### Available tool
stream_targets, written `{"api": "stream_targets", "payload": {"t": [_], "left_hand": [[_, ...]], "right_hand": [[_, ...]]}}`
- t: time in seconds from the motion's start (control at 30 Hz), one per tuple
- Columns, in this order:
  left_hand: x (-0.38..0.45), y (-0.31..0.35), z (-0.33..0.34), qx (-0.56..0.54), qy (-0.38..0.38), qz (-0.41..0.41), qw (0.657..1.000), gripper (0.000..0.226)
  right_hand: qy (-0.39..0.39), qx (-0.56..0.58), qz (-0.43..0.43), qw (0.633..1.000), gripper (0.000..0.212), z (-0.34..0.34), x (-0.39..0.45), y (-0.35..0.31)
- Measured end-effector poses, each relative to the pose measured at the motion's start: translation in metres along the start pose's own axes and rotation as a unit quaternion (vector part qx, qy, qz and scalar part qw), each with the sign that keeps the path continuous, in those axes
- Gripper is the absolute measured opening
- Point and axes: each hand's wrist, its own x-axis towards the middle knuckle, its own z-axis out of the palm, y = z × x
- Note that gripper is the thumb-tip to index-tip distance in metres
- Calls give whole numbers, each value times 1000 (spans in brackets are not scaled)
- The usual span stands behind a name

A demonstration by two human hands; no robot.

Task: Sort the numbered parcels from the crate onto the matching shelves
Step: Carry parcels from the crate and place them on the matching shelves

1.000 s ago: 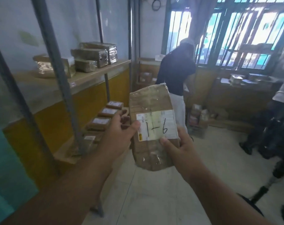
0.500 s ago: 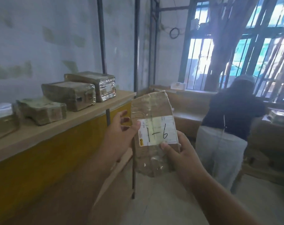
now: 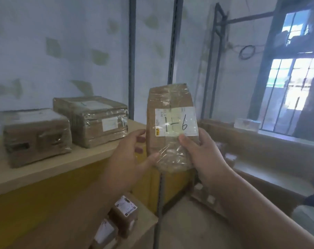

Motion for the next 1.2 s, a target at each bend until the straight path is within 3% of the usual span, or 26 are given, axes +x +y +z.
{"api": "stream_targets", "payload": {"t": [0.13,0.27,0.43,0.53,0.7,0.77,0.93,1.2], "left_hand": [[39,4,34,71,25,-43,996,83],[84,2,57,166,101,-73,978,68],[123,-17,63,236,126,-112,957,52],[145,-29,64,270,144,-111,946,49],[174,-43,72,294,162,-116,935,38],[181,-47,75,318,168,-134,923,30],[189,-56,81,365,195,-146,898,32],[199,-52,90,386,231,-202,870,17]], "right_hand": [[-97,8,24,995,26,-11,90,6],[-173,-89,16,981,24,-6,161,10],[-160,-271,-18,949,43,24,222,27],[-139,-352,-54,924,41,35,244,31],[-140,-404,-92,899,29,48,267,37],[-182,-411,-89,889,33,50,271,39],[-323,-371,-101,865,49,36,278,48],[-307,-442,-225,813,61,61,302,68]]}}
